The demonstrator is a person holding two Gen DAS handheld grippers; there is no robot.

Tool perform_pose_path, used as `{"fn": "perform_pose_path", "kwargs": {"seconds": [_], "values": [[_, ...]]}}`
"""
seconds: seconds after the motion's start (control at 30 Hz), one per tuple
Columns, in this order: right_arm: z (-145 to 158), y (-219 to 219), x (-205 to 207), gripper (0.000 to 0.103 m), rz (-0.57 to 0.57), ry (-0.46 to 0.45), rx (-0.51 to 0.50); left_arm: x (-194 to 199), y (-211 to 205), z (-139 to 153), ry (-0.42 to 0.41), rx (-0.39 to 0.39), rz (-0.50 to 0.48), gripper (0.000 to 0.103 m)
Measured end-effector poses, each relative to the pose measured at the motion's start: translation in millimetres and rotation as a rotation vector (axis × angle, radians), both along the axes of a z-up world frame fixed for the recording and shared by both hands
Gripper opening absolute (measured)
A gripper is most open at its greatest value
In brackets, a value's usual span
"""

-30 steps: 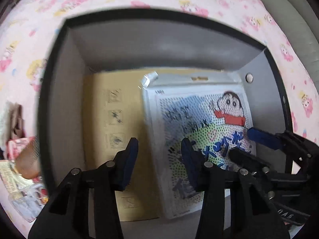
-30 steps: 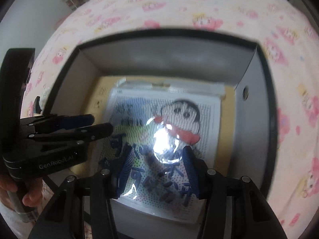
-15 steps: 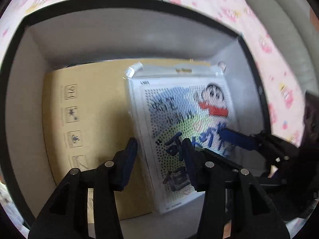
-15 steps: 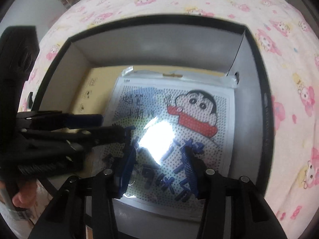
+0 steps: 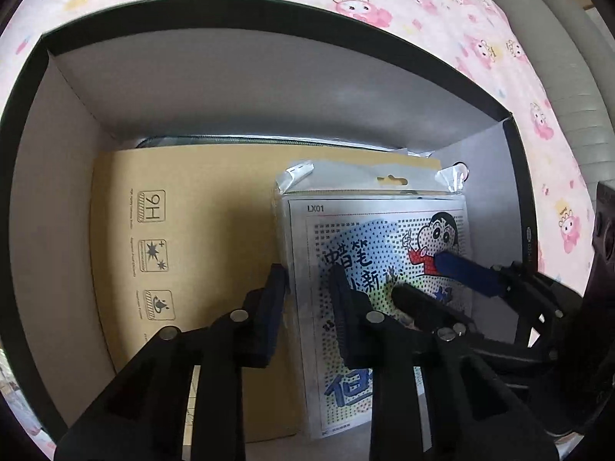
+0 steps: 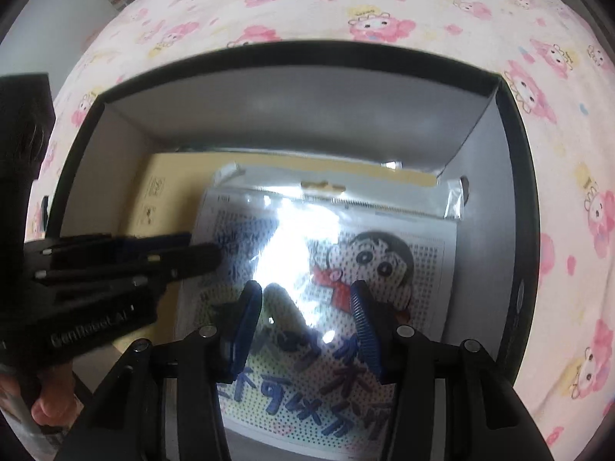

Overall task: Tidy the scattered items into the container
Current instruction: 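Lower the bead-art kit into the box with both grippers and release, then move both grippers back toward the scattered items beside the box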

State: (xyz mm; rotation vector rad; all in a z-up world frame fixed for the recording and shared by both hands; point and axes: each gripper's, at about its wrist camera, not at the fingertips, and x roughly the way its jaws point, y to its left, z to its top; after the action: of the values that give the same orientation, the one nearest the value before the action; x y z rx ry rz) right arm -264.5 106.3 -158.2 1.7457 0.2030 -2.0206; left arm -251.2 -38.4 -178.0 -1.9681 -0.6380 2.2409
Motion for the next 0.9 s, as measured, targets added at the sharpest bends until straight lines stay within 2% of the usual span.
{"fn": "perform_pose_path", "kwargs": {"seconds": [0.07, 0.13, 0.23, 0.3, 0.37, 0.43, 0.47, 0.53, 0.67, 0.8, 0.9], "values": [[1, 3, 3, 0.045, -0.002, -0.016, -0.016, 1, -2, 0, 0.002, 0.010, 0.001, 0.024], [1, 5, 7, 0.045, -0.005, -0.011, -0.019, 2, -3, 1, 0.008, 0.029, -0.005, 0.032], [5, 9, 9, 0.045, -0.033, 0.011, -0.033, 5, -5, 5, 0.035, 0.046, -0.005, 0.036], [14, 13, 14, 0.045, -0.062, 0.043, -0.029, 13, -5, 16, 0.089, 0.029, -0.005, 0.036], [28, 16, 24, 0.045, -0.087, 0.112, -0.006, 26, -4, 36, 0.169, 0.008, -0.009, 0.041], [45, 20, 37, 0.049, -0.126, 0.183, 0.008, 41, 1, 58, 0.266, -0.023, -0.002, 0.061], [54, 22, 45, 0.054, -0.145, 0.215, 0.006, 51, 3, 71, 0.319, -0.044, 0.003, 0.066], [71, 34, 53, 0.058, -0.168, 0.268, -0.005, 68, 10, 92, 0.404, -0.093, 0.008, 0.077], [98, 32, 87, 0.058, -0.199, 0.361, -0.036, 101, 12, 135, 0.511, -0.187, 0.001, 0.079], [122, 26, 121, 0.059, -0.218, 0.447, -0.069, 138, 12, 166, 0.599, -0.217, 0.001, 0.080], [139, 17, 142, 0.063, -0.214, 0.510, -0.062, 162, 20, 180, 0.653, -0.233, -0.004, 0.082]]}}
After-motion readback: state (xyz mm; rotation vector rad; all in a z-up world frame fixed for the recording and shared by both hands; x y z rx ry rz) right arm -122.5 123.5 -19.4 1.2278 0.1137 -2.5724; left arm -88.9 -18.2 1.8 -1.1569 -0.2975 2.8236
